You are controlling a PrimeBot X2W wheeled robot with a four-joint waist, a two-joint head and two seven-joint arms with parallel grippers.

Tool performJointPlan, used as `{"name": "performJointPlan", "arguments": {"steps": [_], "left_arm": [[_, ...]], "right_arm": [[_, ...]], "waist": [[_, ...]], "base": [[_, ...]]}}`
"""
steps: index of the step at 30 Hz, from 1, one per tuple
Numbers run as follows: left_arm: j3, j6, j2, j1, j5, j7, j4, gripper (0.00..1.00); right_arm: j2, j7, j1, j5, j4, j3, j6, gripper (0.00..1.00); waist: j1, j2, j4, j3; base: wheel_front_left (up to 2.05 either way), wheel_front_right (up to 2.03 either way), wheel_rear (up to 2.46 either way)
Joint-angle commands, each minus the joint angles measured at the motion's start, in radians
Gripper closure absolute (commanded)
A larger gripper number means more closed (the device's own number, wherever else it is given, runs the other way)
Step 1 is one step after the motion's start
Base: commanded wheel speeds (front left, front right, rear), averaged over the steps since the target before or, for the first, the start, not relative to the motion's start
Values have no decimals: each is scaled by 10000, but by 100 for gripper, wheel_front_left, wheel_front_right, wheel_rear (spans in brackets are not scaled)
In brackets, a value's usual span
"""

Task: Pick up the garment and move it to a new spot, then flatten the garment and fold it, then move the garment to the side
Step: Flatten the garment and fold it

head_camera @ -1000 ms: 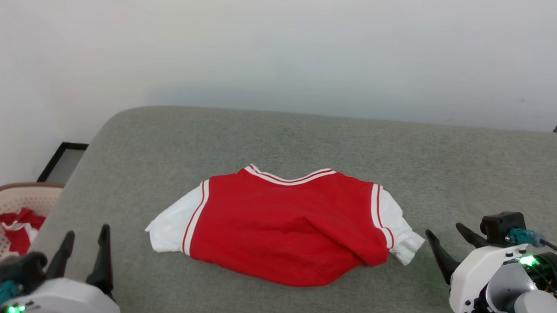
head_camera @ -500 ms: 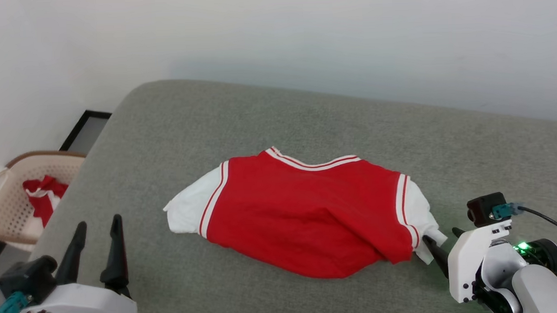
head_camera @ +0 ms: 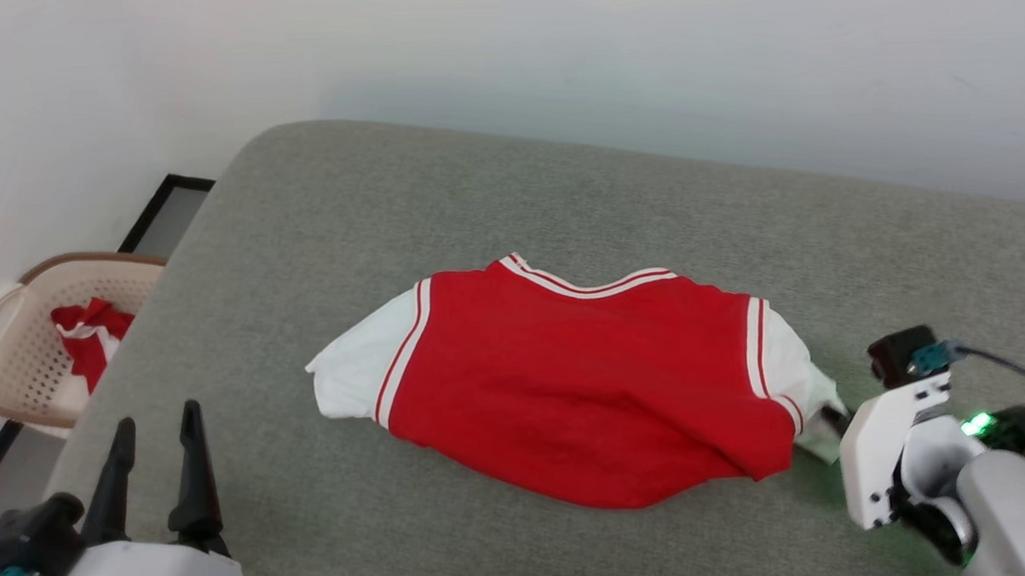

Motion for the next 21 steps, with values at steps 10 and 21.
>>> {"name": "performJointPlan", "arguments": {"steps": [10,21], "left_arm": [[373,-348,-373,272,545,-3,-40,0],[131,-624,-467,60,791,54,237,0]], "right_arm": [[-1052,-77,-500,-131,-234,-289,1,100],[-2180,-16,-693,-205,449,-726,-4,100]], "waist": [[0,0,-553,-154],[0,0,-865,-227]], "base": [[0,0,0],[0,0,0]]}}
